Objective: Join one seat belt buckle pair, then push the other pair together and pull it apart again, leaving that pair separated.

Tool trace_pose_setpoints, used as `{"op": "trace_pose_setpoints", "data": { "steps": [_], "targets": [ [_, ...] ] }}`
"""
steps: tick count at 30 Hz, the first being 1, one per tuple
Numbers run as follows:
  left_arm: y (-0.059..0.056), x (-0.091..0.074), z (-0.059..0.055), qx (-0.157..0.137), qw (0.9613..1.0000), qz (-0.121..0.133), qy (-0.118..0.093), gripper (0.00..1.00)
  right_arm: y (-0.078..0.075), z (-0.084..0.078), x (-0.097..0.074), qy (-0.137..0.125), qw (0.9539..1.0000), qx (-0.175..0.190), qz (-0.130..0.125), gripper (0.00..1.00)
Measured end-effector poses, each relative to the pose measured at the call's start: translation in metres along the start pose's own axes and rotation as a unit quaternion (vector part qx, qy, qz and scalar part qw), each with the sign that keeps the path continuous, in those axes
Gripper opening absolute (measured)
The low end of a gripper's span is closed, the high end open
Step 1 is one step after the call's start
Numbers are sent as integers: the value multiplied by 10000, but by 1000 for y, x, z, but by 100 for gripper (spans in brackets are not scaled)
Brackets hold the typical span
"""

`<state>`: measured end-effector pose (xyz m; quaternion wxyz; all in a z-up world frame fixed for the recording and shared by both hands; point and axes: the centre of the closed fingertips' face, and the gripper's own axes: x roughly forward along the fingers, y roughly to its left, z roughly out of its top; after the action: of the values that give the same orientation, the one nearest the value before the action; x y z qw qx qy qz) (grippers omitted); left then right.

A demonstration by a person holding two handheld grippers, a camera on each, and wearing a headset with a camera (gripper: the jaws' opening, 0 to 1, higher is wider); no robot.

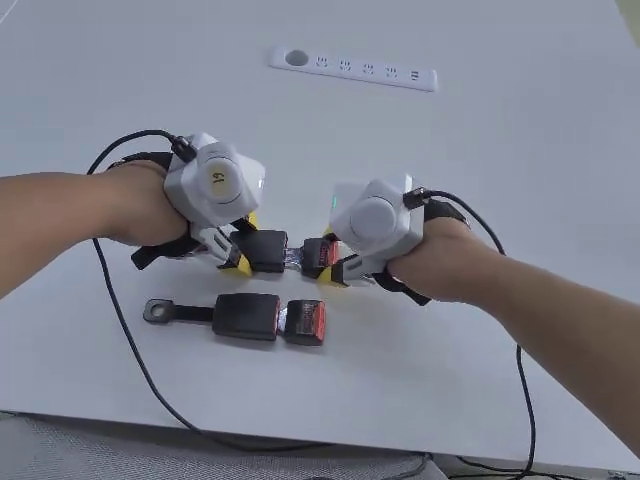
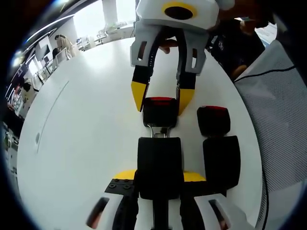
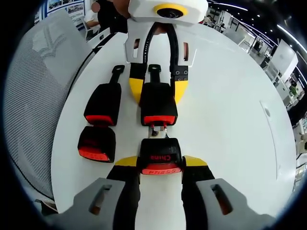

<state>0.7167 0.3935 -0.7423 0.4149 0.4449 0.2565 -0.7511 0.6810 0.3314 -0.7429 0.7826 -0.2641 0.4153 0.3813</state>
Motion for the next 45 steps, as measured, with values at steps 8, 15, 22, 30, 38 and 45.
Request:
{"op": "trace_pose_setpoints", "data": {
  "steps": [8, 15, 22, 30, 38, 45],
  "targets": [
    [0, 0, 1, -45, 10000, 28, -69, 32, 1, -4, -2, -40, 10000, -40, 10, 31],
    [0, 0, 0, -26, 10000, 15, -90, 33, 0, -18, -10, 60, 10000, -32, -14, 32],
    [-1, 0, 0, -21, 9999, 15, -101, 33, 2, -40, -23, 95, 9999, 47, -18, 32],
    [-1, 0, 0, -52, 9999, 30, -136, 33, 5, -77, -45, 212, 9997, 116, -66, 32],
    [-1, 0, 0, -39, 9999, 18, -112, 33, 6, -101, -62, 294, 9991, 276, -135, 33],
    [-1, 0, 0, -38, 9999, 34, -96, 34, 9, -113, -71, 357, 9989, 287, -69, 33]
  ]
}}
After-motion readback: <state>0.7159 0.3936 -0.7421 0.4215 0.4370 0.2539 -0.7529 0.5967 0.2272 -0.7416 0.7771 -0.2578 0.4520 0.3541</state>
